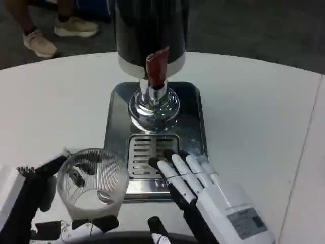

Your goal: Grasp the cup under the faucet to collect the drink, then remove the cup.

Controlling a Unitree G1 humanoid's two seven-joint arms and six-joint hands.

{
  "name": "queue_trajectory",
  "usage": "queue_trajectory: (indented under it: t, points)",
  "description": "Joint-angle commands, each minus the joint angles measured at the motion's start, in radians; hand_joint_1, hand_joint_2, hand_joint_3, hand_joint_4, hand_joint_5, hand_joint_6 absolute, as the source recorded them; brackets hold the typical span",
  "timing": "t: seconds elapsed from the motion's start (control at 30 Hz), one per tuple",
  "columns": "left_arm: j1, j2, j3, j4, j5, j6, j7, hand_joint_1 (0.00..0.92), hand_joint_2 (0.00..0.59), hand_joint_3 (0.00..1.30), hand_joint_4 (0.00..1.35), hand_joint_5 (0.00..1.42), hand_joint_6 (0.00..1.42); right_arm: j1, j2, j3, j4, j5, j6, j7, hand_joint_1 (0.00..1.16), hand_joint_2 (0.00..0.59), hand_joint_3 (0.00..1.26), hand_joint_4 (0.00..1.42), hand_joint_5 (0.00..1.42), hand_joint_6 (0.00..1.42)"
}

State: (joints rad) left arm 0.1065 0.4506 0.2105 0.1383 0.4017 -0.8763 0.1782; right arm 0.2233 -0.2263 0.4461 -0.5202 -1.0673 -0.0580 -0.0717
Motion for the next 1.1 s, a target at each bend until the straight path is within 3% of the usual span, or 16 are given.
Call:
queue_trajectory:
  t: [0.03,0.53,0.8,1.1]
  points:
    - [-0.003,-0.010,-0.005,-0.007,-0.024,-0.001,-0.004,0.604,0.106,0.94,1.06,1.27,1.36,0.014,0.013,-0.002,-0.010,0.010,0.003,0.010,0.32,0.502,0.08,0.00,0.00,0.00]
    - [-0.042,-0.036,-0.006,0.022,-0.024,0.033,-0.002,0.602,0.104,0.94,1.06,1.27,1.36,0.032,0.041,-0.011,-0.019,0.008,0.016,0.025,0.33,0.512,0.09,0.00,0.00,0.00]
    - [-0.161,-0.059,-0.018,0.125,0.040,0.057,0.060,0.600,0.099,0.95,1.06,1.27,1.36,0.043,0.037,-0.025,-0.042,0.003,0.022,0.045,0.34,0.520,0.09,0.00,0.00,0.00]
    - [-0.357,-0.027,-0.087,0.337,0.152,0.038,0.185,0.608,0.098,0.95,1.06,1.27,1.36,0.076,0.045,-0.042,-0.073,-0.007,0.032,0.047,0.35,0.524,0.10,0.00,0.00,0.00]
